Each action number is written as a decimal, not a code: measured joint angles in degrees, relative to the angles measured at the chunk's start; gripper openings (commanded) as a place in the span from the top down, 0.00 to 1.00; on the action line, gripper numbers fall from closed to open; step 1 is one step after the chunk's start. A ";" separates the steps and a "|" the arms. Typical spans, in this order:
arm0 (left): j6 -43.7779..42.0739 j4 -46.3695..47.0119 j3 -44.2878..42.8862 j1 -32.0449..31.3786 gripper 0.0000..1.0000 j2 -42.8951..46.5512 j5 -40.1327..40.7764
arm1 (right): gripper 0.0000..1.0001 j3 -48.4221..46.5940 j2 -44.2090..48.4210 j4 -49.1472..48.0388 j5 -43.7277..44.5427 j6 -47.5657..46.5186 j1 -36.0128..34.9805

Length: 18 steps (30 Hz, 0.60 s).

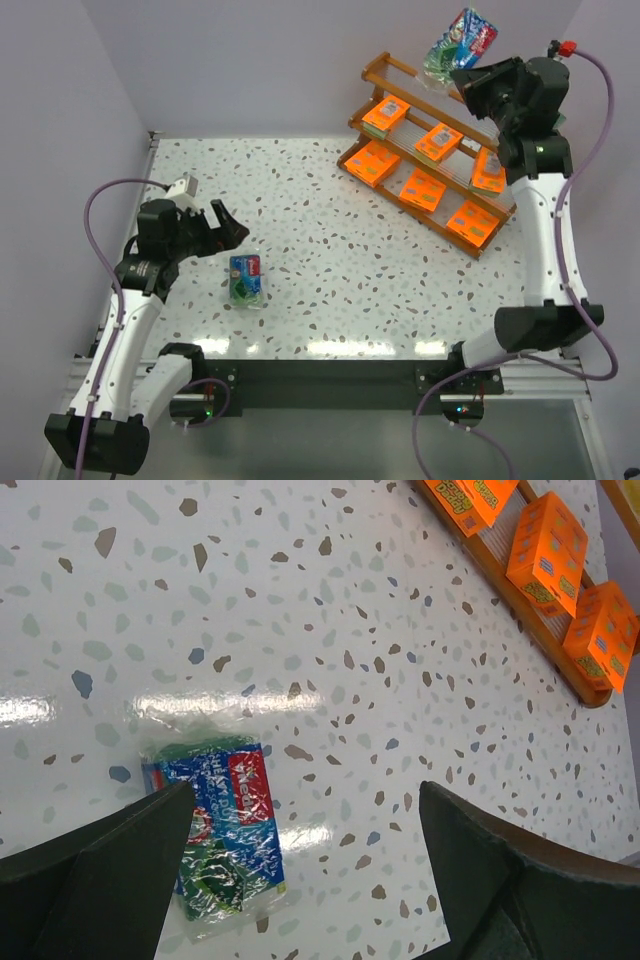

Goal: Place and organize the cleaning sponges onto the shelf

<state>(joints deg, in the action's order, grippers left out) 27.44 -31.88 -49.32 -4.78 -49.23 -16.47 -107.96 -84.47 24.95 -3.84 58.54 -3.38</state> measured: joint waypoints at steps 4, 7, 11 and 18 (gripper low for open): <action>0.02 0.00 0.00 0.00 0.00 0.87 -0.02 | 1.00 -0.20 -7.72 0.17 -2.21 -0.52 3.91; 0.02 0.00 0.00 0.02 0.00 1.09 -0.02 | 1.00 -0.26 -12.15 1.27 -3.63 -0.96 5.51; 0.02 0.00 0.00 0.07 0.00 1.09 -0.04 | 1.00 -1.31 -14.97 3.80 -4.55 -1.66 7.89; 0.07 0.04 0.00 0.15 0.00 1.31 -0.02 | 1.00 -4.66 -14.91 5.11 -4.96 -2.49 10.21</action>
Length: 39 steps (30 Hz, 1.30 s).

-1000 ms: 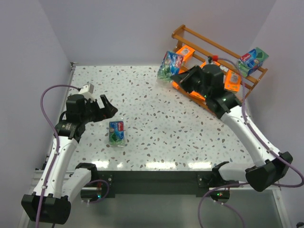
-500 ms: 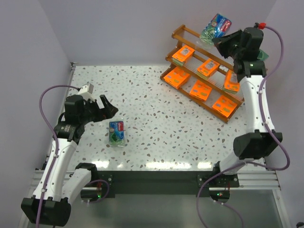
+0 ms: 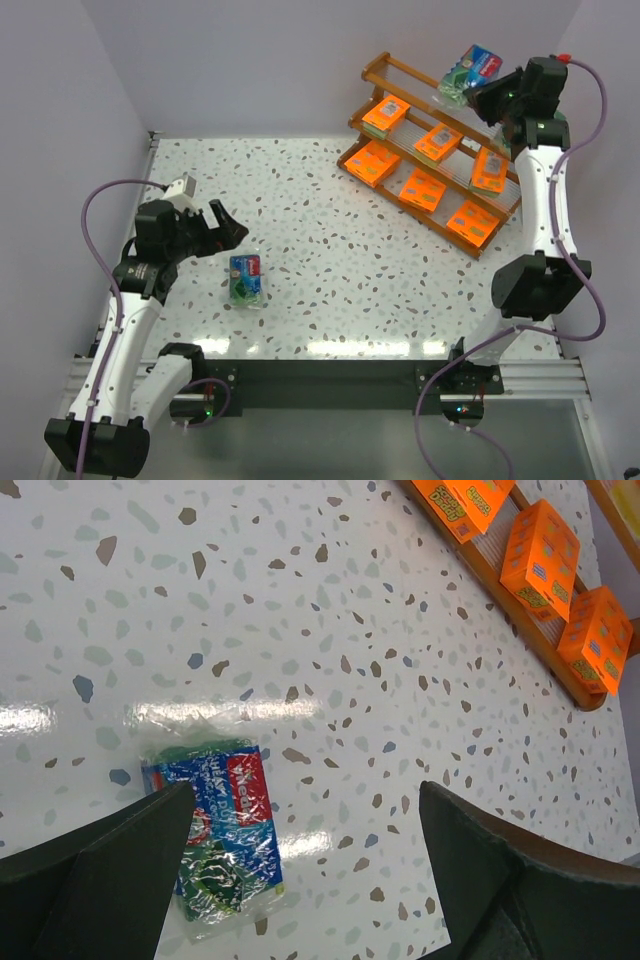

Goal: Place and organize the cleaning sponges onto the shelf

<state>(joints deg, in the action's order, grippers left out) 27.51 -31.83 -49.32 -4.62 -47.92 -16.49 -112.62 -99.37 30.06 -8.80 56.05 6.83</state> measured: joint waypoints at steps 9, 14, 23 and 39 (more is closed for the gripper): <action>0.42 0.02 0.00 0.00 0.00 0.04 -0.04 | 0.66 0.70 0.11 2.40 -0.87 0.28 0.13; 0.42 0.00 0.00 0.00 0.00 0.04 -0.07 | 0.46 0.74 0.33 2.75 -0.96 0.11 0.46; 0.42 -0.26 0.00 0.00 0.00 0.07 0.02 | 0.35 -0.09 4.61 3.96 -3.15 0.07 0.72; 3.65 -0.57 0.11 0.02 0.00 0.20 5.31 | 0.32 49.40 31.43 -5.16 -0.50 -0.63 -45.03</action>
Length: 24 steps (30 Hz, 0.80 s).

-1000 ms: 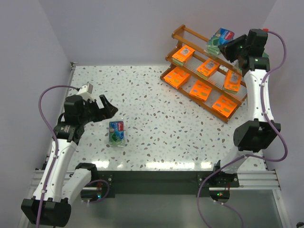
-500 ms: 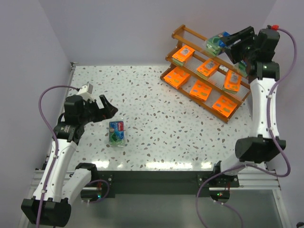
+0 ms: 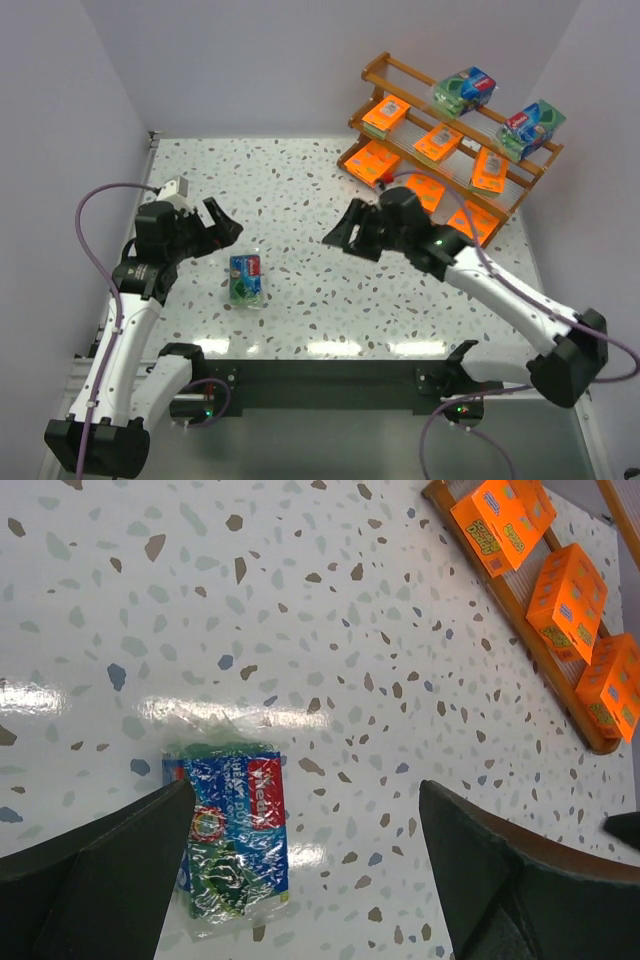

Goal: Place and organize the cleaning sponges onto the shelf

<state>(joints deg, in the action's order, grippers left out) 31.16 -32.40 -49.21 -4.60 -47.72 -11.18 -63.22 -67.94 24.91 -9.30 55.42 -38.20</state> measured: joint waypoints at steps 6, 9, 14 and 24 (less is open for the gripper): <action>1.81 -0.96 0.00 0.00 0.00 2.05 1.99 | 0.32 5.42 -17.31 -6.54 4.22 3.87 -16.41; 2.60 -1.97 0.00 0.00 0.00 3.87 2.71 | 0.32 3.61 -23.58 -10.80 4.22 5.49 -20.44; 2.82 -4.33 0.00 0.04 0.00 6.56 4.02 | 0.32 -1.40 -32.30 -17.94 3.82 8.81 -21.44; 2.73 -7.89 0.00 0.04 0.00 8.44 5.77 | 0.39 -4.70 -41.29 -23.12 3.30 15.82 -21.97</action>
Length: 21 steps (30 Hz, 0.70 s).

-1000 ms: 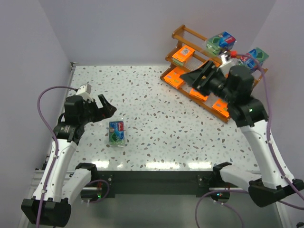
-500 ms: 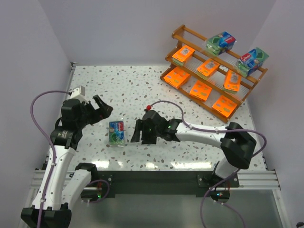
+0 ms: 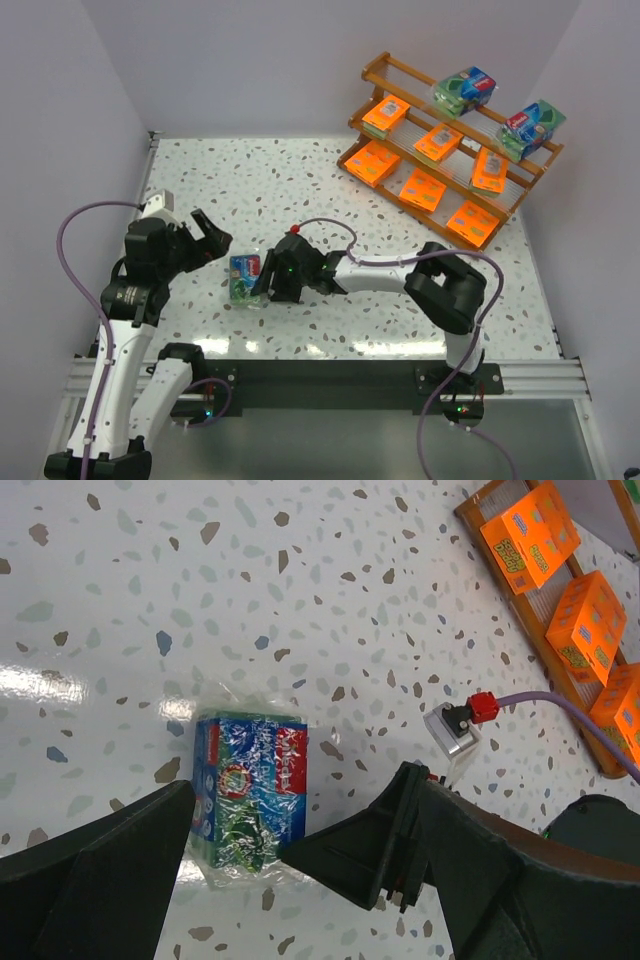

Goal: Place and organize the cleaning sponges onto the shelf

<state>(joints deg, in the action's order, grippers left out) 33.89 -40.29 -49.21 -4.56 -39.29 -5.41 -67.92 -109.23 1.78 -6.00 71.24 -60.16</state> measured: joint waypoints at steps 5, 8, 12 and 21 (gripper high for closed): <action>-0.04 -0.81 0.00 0.00 0.00 0.07 0.35 | 0.55 -1.22 -2.51 -1.11 -0.04 1.86 -0.85; -0.09 -1.01 0.00 0.00 0.00 0.15 0.37 | 0.75 -1.40 -3.02 -2.82 -0.20 2.86 -1.14; -0.42 -1.01 0.00 0.00 0.00 0.24 0.37 | 1.00 -1.40 -3.06 -4.00 -0.17 3.91 -1.22; -0.50 -0.98 -0.04 0.00 0.00 0.26 0.85 | 1.00 -0.90 3.56 0.13 -1.09 0.33 5.46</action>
<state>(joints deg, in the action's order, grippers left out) 33.39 -41.28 -49.25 -4.56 -39.03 -4.56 -68.82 -105.67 1.91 -7.09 71.57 -54.70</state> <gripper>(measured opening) 0.997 0.023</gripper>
